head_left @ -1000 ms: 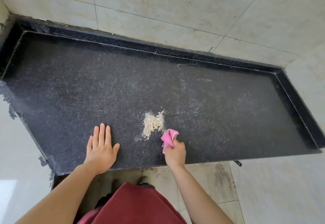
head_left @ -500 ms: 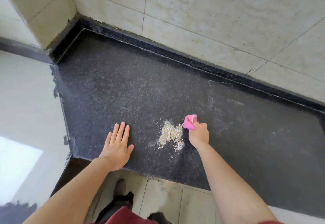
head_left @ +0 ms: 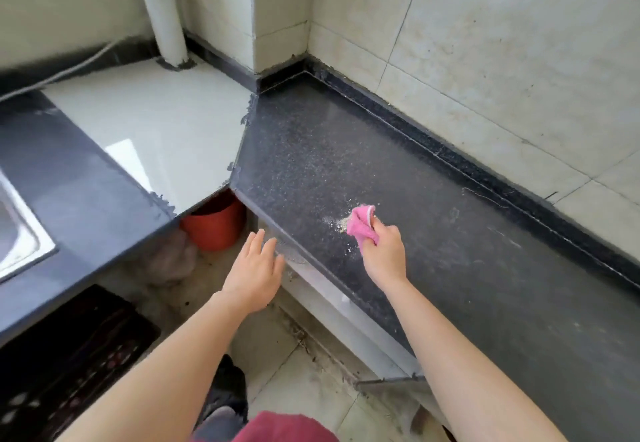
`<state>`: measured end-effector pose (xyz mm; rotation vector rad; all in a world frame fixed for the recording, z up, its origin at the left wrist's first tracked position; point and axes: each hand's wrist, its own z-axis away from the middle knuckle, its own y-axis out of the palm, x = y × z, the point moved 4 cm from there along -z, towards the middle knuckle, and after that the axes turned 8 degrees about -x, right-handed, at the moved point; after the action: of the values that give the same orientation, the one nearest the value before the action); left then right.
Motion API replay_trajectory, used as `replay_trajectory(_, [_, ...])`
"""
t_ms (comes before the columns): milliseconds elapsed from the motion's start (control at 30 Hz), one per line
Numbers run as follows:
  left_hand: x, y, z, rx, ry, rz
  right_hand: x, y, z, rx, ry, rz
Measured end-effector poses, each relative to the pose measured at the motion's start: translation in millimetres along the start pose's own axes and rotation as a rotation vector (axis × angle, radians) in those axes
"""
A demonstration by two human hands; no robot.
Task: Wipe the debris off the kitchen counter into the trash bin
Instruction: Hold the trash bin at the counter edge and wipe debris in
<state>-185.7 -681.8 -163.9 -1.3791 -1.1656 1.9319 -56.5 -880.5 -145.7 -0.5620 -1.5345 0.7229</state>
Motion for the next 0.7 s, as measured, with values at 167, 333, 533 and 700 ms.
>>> replay_trajectory(167, [41.8,-11.6,121.0,-0.101,-0.246,0.063,29.4,43.0,98.3,0.281,-0.136,0.04])
replay_trajectory(333, [102.1,-27.1,242.6,-0.168,-0.489,0.12,58.4,96.5,206.1,0.494,-0.229,0.059])
replay_trajectory(533, [195.5,-41.9,411.7,-0.306,-0.79,0.225,103.3,165.1,371.0,0.758,-0.368,0.079])
replay_trajectory(700, [282.9,-39.6,568.4,-0.373,-0.964,0.31,147.0,220.6,529.0,0.923,-0.483,0.144])
